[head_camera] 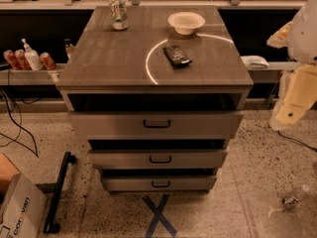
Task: Open bottom drawer
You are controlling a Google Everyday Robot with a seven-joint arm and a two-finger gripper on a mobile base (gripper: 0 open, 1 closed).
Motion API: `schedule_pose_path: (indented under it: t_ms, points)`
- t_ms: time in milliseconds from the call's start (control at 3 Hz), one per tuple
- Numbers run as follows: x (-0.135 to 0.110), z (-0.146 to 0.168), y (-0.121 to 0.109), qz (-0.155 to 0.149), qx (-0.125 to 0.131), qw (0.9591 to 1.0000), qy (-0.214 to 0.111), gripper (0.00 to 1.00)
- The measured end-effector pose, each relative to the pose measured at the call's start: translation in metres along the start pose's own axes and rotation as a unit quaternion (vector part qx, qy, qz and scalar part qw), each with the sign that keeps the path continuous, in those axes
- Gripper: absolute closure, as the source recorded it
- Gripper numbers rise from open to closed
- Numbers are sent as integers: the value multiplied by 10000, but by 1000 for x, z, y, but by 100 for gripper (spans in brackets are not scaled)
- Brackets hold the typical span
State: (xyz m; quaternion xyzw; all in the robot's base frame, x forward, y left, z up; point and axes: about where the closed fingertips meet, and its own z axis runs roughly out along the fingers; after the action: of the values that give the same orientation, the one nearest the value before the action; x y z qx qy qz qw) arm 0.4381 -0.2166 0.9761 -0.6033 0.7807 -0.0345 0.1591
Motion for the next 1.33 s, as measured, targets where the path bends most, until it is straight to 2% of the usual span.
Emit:
schedule_pose_path:
  t_ms: [333, 667, 1000, 1333]
  points:
    - [-2, 8, 3, -16, 80, 10000, -41, 0]
    - [-3, 22, 9, 25, 138, 9996, -256, 0]
    - [6, 62, 20, 505, -134, 9969, -593, 0]
    - [3, 59, 21, 474, -107, 9970, -595, 0]
